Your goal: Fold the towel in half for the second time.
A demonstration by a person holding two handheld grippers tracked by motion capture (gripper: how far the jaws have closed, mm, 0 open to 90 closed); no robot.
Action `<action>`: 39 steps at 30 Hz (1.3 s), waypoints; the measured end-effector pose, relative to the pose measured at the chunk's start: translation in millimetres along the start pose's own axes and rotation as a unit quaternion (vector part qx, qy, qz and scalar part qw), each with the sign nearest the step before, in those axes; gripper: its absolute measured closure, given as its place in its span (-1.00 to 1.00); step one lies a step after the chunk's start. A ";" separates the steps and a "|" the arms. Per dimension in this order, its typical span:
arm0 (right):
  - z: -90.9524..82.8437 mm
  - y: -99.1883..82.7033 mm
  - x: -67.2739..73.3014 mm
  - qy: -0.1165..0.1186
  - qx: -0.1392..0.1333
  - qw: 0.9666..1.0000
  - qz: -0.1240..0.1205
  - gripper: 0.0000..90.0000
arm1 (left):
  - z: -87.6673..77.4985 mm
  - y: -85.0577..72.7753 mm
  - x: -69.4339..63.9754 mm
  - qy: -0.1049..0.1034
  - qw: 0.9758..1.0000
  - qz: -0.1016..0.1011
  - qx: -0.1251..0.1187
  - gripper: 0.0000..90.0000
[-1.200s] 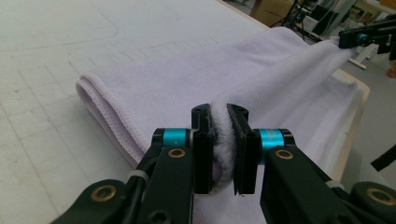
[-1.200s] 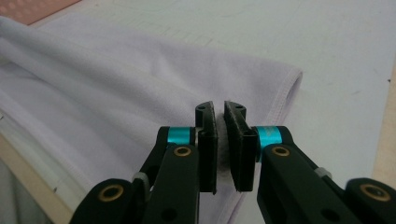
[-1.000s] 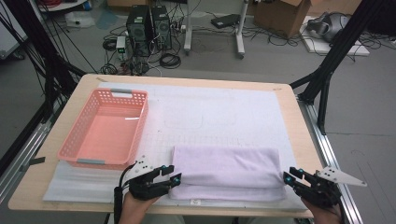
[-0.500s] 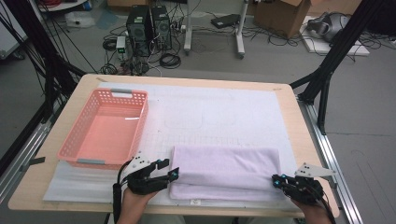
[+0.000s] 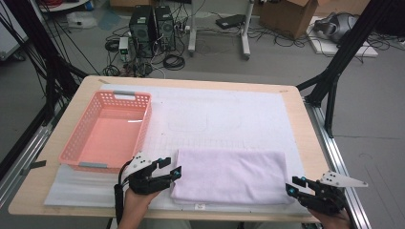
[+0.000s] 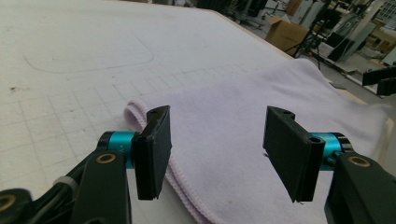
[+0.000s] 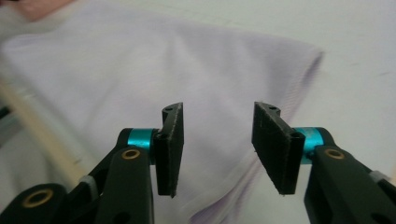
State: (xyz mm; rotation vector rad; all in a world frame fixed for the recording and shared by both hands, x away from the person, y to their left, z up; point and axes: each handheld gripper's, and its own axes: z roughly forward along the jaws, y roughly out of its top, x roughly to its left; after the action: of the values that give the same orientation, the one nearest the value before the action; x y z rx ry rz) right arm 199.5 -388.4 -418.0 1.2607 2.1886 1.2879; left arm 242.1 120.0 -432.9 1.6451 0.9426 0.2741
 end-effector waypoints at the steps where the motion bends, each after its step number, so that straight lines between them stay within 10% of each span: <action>1: 4.5 1.9 -0.3 -0.021 0.001 1.000 0.001 0.08 | 2.5 0.3 0.8 0.002 1.000 0.000 0.004 -0.08; 5: 23.6 10.9 -6.7 -0.067 0.006 0.998 -0.002 0.14 | 15.0 1.6 4.5 0.015 1.000 0.005 0.026 -0.10; 14: 88.5 36.6 -26.6 -0.081 0.056 0.994 -0.039 0.54 | 39.9 11.8 16.5 0.039 0.998 0.003 0.052 -0.12; 18: 80.9 30.4 -35.5 -0.123 0.050 0.991 -0.024 0.64 | 52.2 17.7 25.2 0.061 0.996 0.001 0.062 -0.15; 24: 69.4 33.8 -50.2 -0.088 0.030 0.996 0.003 -0.07 | 71.2 20.5 35.2 0.076 0.992 0.000 0.100 -0.22; 29: 86.4 45.0 -61.5 -0.061 0.059 0.996 -0.009 -0.20 | 85.5 19.7 37.8 0.069 0.989 -0.009 0.127 -0.23; 33: 96.6 45.0 -68.0 -0.033 0.084 0.996 -0.013 0.01 | 85.7 19.5 36.6 0.075 0.988 0.007 0.133 0.12; 35: 93.2 45.3 -69.7 0.002 0.081 0.997 0.006 0.71 | 84.3 20.4 37.9 0.052 0.990 -0.015 0.132 0.73; 39: 82.9 52.0 -63.4 -0.023 0.036 0.999 -0.005 0.79 | 75.0 28.6 34.0 0.078 0.995 -0.004 0.058 0.79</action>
State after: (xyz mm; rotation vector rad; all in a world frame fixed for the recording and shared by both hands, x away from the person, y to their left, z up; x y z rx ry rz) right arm 315.2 -382.9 -431.3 1.2926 2.2237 1.1734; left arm 323.5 89.8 -440.5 1.7451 1.1008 0.3508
